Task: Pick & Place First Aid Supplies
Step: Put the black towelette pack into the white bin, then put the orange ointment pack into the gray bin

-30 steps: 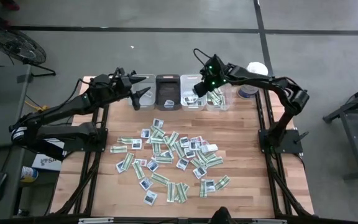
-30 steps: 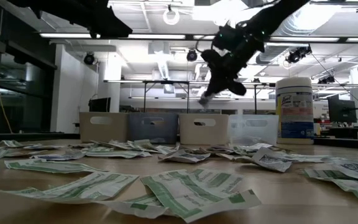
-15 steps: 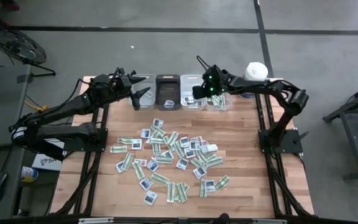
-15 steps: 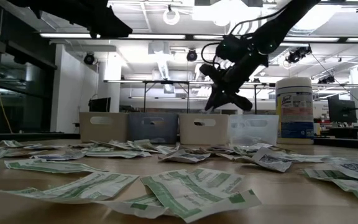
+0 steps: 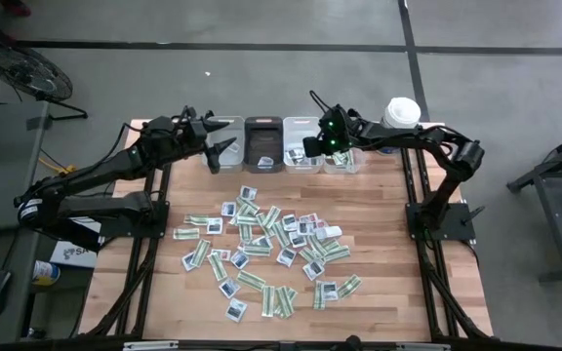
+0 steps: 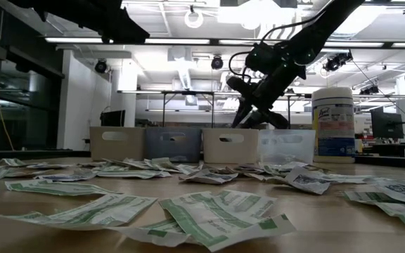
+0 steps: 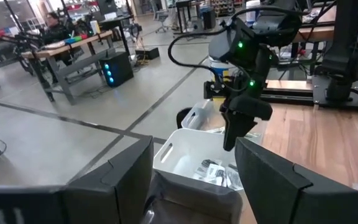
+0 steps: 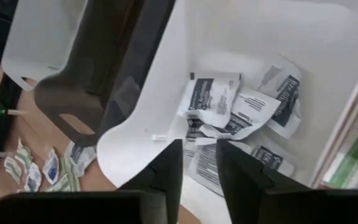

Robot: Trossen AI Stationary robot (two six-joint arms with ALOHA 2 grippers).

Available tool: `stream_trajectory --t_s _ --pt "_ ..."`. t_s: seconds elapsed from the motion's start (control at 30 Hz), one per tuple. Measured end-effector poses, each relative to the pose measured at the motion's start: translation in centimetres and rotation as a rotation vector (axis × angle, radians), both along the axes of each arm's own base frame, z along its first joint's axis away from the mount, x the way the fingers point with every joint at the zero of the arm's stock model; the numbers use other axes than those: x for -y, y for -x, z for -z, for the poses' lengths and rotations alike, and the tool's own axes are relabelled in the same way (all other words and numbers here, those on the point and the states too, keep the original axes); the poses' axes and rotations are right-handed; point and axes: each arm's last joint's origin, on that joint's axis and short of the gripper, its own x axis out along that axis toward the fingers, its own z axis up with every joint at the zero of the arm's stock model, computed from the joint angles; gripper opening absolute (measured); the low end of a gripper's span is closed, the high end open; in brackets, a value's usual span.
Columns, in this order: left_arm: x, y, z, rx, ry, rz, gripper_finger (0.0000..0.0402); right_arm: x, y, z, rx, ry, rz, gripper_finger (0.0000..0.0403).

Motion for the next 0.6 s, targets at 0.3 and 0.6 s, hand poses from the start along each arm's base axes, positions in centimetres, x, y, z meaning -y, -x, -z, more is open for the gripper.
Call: stream_trajectory --t_s 0.3,0.6 --pt "0.1 0.0 0.1 -0.008 0.016 0.045 0.022 -0.7 0.3 -1.9 0.038 0.043 -0.034 0.012" --pt "0.2 0.0 0.3 -0.024 0.027 0.057 0.022 -4.1 0.3 -4.7 0.037 0.161 -0.209 0.012"
